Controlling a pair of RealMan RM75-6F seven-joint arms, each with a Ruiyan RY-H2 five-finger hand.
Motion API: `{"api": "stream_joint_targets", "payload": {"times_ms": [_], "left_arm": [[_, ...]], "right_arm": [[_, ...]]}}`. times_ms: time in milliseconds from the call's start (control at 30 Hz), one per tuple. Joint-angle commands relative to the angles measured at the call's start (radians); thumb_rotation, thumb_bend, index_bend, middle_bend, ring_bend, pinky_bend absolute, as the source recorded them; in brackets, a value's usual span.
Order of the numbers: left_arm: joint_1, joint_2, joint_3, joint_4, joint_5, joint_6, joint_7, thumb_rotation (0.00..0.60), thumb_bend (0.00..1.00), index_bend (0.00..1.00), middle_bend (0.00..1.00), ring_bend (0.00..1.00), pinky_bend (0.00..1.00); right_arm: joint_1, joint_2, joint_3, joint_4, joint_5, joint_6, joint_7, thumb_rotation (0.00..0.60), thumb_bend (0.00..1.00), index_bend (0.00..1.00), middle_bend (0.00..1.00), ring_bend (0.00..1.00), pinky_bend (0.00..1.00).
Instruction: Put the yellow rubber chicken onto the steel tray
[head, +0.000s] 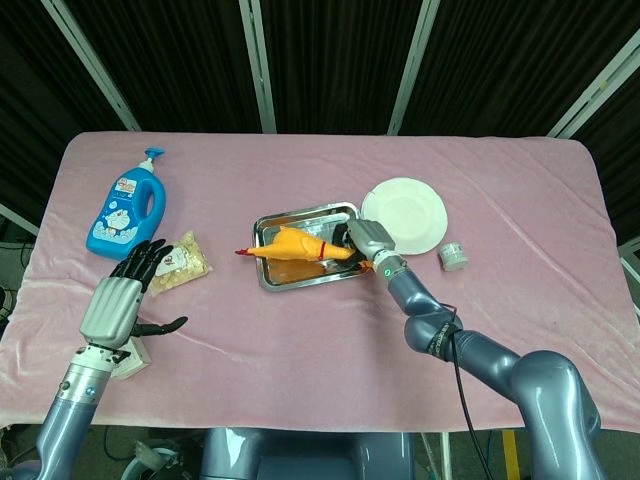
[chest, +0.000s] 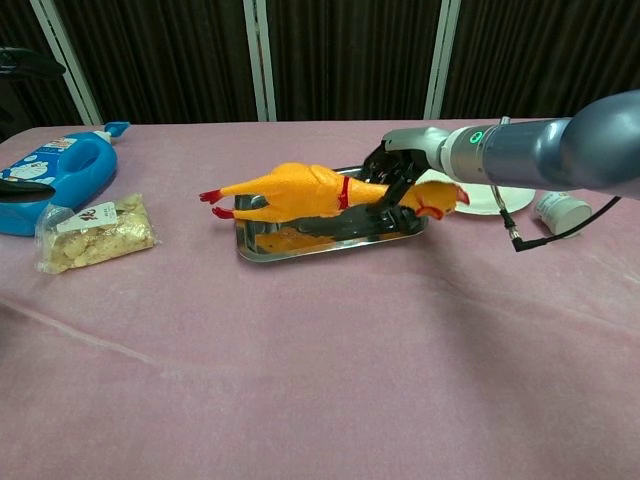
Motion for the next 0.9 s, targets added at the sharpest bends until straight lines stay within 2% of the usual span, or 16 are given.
{"api": "stream_joint_targets", "payload": {"times_ms": [33, 167, 367, 500, 600, 667, 900], "left_arm": [[0.002, -0.001, -0.002, 0.000, 0.001, 0.001, 0.000, 0.600, 0.00, 0.09, 0.04, 0.00, 0.20], [0.006, 0.000, -0.001, -0.001, 0.004, -0.002, 0.006, 0.600, 0.00, 0.08, 0.04, 0.00, 0.20], [0.013, 0.005, -0.010, -0.002, 0.007, 0.007, 0.010, 0.600, 0.00, 0.08, 0.04, 0.00, 0.20], [0.019, 0.024, -0.025, 0.005, -0.002, 0.018, 0.020, 0.600, 0.00, 0.08, 0.05, 0.00, 0.20], [0.024, 0.049, -0.035, 0.018, -0.022, 0.019, 0.030, 0.600, 0.00, 0.09, 0.05, 0.00, 0.19], [0.029, 0.072, -0.037, 0.024, -0.039, 0.011, 0.029, 0.600, 0.00, 0.09, 0.05, 0.00, 0.18], [0.063, 0.112, -0.045, 0.062, -0.081, 0.027, -0.001, 0.600, 0.00, 0.11, 0.05, 0.00, 0.15]], "right_arm": [[0.001, 0.003, 0.005, -0.007, 0.010, 0.006, -0.009, 0.600, 0.17, 0.14, 0.31, 0.23, 0.39], [0.002, 0.012, 0.008, -0.022, 0.020, 0.014, -0.024, 0.600, 0.13, 0.11, 0.29, 0.21, 0.37], [-0.018, 0.050, 0.025, -0.079, 0.018, 0.059, -0.026, 0.600, 0.13, 0.11, 0.28, 0.21, 0.37], [-0.064, 0.119, 0.044, -0.173, -0.006, 0.128, -0.006, 0.600, 0.15, 0.17, 0.29, 0.24, 0.37], [-0.130, 0.195, 0.056, -0.271, -0.035, 0.214, 0.022, 0.600, 0.26, 0.26, 0.31, 0.30, 0.40], [-0.184, 0.251, 0.051, -0.341, -0.065, 0.273, 0.037, 0.600, 0.29, 0.30, 0.32, 0.31, 0.42], [-0.383, 0.391, -0.027, -0.517, -0.212, 0.550, 0.023, 0.600, 0.31, 0.33, 0.32, 0.31, 0.42]]}}
